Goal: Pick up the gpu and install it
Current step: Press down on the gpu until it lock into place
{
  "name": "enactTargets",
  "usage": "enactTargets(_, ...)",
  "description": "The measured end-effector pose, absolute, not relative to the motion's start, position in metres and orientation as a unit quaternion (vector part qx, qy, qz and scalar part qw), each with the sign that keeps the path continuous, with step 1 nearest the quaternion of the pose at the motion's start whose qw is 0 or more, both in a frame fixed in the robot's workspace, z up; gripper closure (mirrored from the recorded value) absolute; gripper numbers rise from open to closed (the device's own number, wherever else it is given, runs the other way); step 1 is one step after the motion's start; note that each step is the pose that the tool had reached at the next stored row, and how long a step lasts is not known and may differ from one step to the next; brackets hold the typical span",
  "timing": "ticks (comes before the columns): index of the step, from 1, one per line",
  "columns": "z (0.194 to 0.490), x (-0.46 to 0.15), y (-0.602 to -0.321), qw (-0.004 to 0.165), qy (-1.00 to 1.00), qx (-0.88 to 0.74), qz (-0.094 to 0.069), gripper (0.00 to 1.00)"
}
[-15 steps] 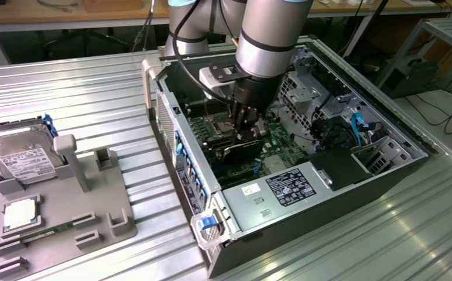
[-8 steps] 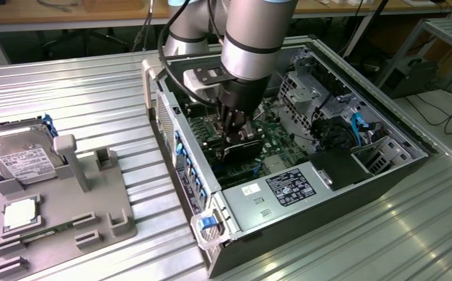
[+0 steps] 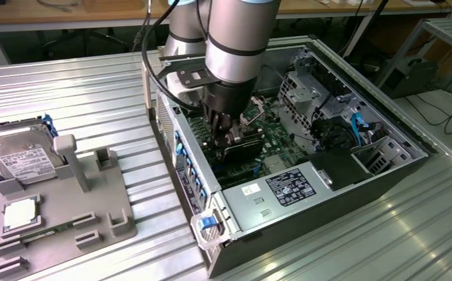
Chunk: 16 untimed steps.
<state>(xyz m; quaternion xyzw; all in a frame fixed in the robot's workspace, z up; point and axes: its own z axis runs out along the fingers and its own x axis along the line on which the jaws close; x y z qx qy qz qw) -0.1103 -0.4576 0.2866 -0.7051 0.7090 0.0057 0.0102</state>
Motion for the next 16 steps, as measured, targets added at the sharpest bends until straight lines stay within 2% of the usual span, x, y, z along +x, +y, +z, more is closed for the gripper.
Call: enactTargets(16, 0.275, -0.113, -0.458, 0.009, 0.709, -0.705, 0.006, 0.89)
